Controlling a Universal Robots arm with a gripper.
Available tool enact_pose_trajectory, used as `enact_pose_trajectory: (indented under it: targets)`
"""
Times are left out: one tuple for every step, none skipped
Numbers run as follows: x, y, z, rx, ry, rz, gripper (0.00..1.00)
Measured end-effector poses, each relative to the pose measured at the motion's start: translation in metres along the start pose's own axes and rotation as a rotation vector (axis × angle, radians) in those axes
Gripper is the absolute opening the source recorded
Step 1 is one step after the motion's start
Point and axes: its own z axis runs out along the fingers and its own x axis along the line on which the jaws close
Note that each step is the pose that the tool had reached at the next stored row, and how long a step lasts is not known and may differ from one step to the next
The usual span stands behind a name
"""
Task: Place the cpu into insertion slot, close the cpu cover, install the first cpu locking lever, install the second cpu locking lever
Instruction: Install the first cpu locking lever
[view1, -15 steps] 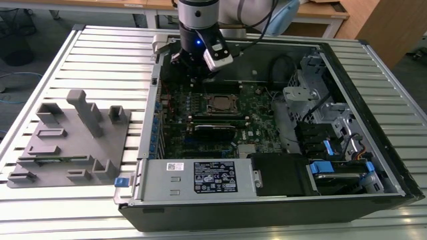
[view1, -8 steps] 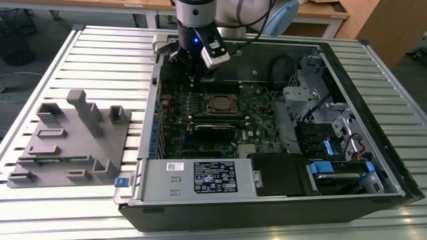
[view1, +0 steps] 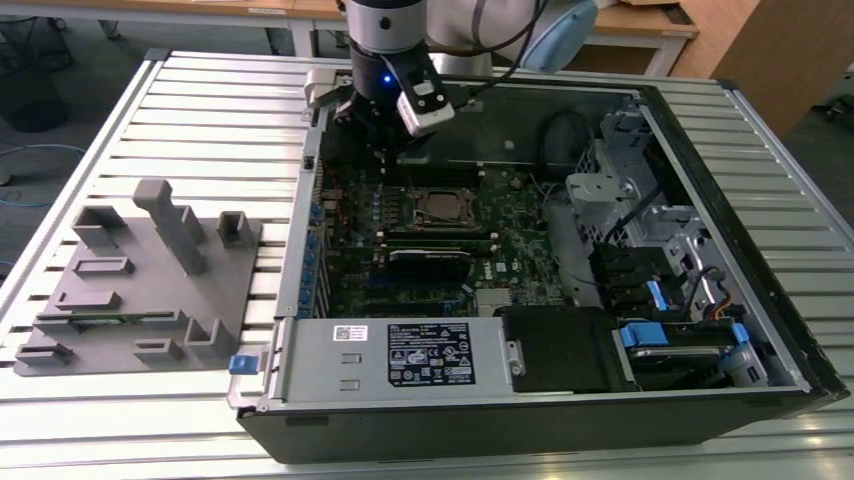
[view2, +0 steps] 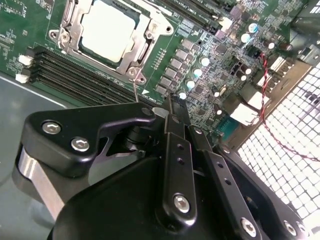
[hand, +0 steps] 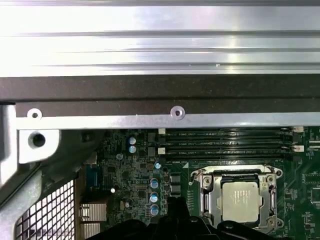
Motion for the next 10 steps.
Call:
enact_pose_trajectory:
  targets:
    - [0.0000,0.0004,0.0001,-0.0001,-0.0005,0.000,0.11]
    - [0.0001,0.0011,0.0001,-0.0003,-0.0011,0.000,0.11]
    - [0.0001,0.0019,0.0001,-0.0004,-0.0016,0.000,0.11]
    - [0.0001,0.0027,0.0001,-0.0007,-0.0023,0.000,0.11]
    - [0.0001,0.0035,0.0001,-0.0012,-0.0031,0.000,0.11]
    - [0.0002,0.0042,0.0001,-0.0018,-0.0041,0.000,0.11]
    - [0.0002,0.0048,0.0001,-0.0025,-0.0050,0.000,0.11]
    - [0.0002,0.0054,0.0001,-0.0033,-0.0059,0.000,0.11]
    - [0.0002,0.0060,0.0001,-0.0039,-0.0068,0.000,0.11]
    - [0.0002,0.0064,0.0001,-0.0042,-0.0073,0.000,0.11]
